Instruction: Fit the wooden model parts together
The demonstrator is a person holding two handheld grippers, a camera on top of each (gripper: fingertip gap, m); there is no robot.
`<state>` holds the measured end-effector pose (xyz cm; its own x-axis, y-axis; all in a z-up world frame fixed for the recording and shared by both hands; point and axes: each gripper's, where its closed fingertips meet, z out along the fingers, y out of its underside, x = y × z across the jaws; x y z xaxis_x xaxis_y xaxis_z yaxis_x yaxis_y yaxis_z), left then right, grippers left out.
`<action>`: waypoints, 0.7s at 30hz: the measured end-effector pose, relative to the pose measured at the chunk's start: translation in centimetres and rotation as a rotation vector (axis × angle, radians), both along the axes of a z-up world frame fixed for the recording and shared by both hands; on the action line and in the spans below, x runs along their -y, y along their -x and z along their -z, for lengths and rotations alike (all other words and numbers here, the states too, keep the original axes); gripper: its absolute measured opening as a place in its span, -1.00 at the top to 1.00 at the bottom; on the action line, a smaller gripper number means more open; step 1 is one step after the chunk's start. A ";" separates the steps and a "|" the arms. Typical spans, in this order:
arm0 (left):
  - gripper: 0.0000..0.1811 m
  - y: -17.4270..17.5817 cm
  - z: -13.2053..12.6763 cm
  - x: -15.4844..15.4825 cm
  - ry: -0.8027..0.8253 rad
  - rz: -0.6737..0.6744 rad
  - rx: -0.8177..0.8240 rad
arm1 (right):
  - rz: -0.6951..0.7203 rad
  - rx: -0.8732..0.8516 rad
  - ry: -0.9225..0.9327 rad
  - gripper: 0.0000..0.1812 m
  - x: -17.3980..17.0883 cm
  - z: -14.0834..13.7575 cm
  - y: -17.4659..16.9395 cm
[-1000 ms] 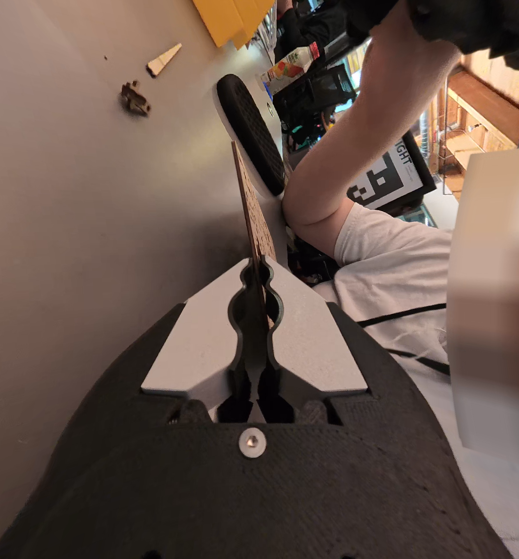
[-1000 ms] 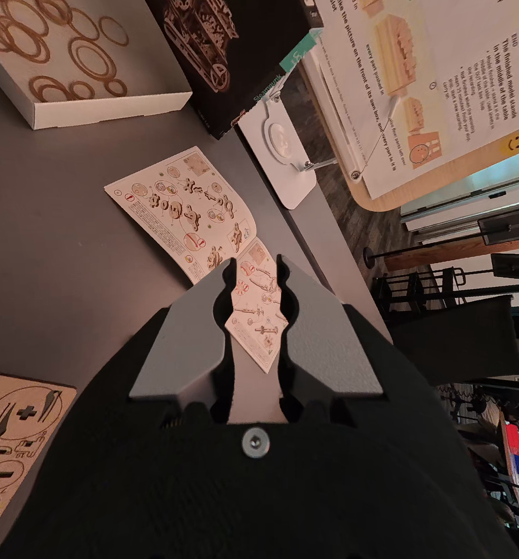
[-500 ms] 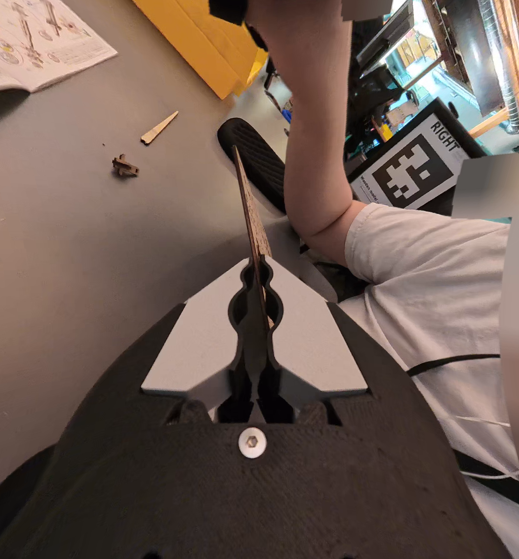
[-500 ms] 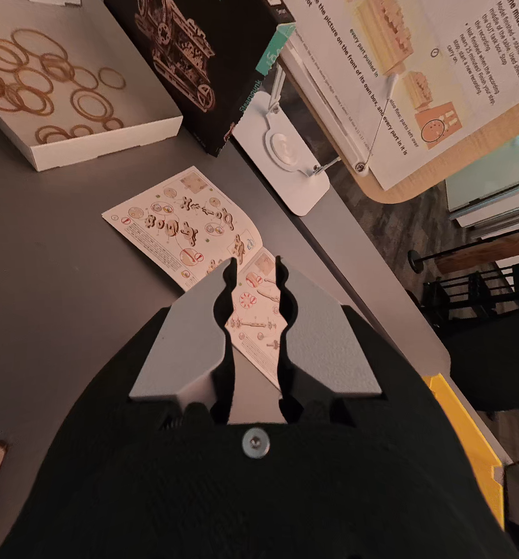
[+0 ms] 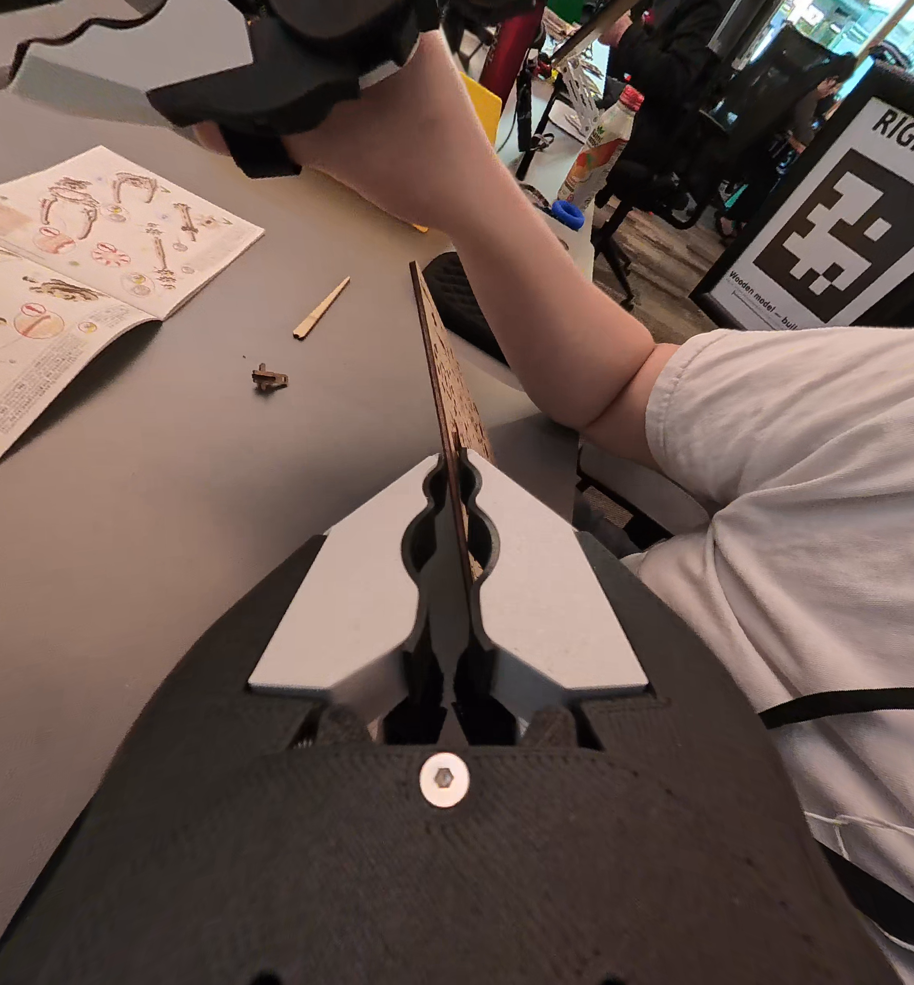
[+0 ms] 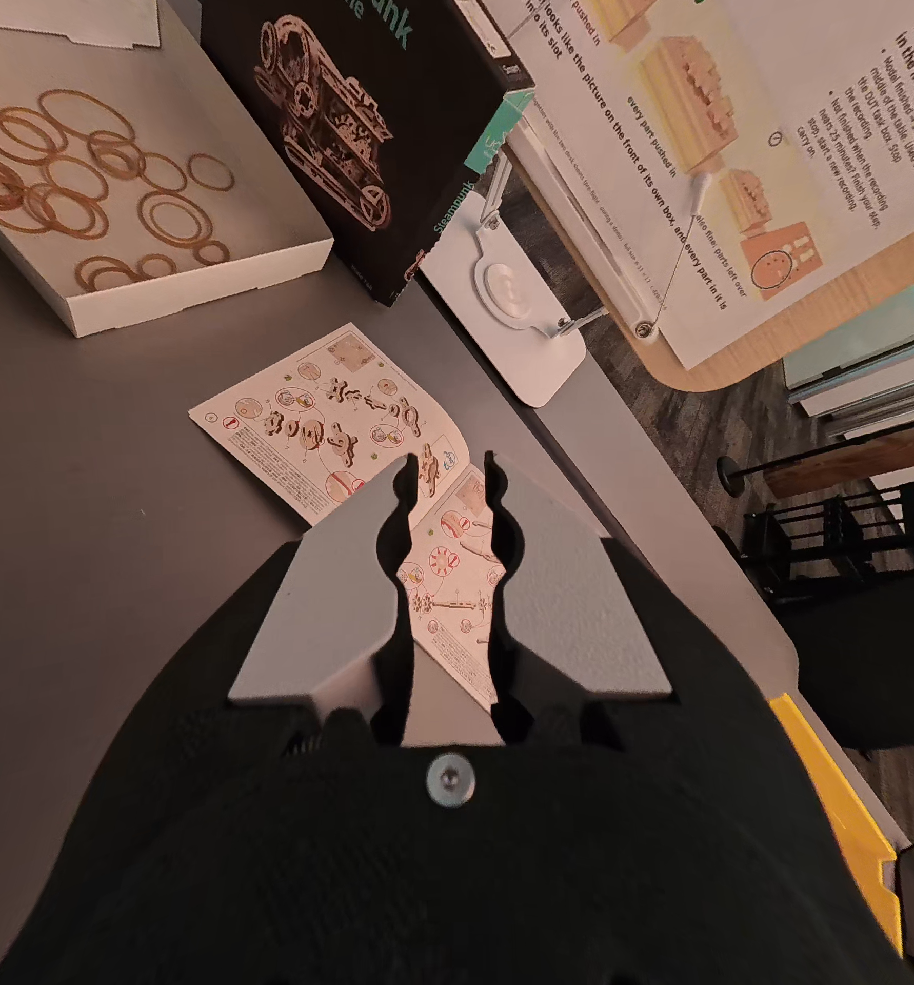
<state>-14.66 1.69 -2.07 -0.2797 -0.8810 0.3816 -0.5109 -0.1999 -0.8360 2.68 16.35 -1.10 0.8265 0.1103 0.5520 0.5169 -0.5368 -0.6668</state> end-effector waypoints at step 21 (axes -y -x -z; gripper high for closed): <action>0.99 -1.4 6.8 -3.6 0.446 0.199 -0.276 | -0.852 -0.248 0.197 0.61 7.4 0.6 15.5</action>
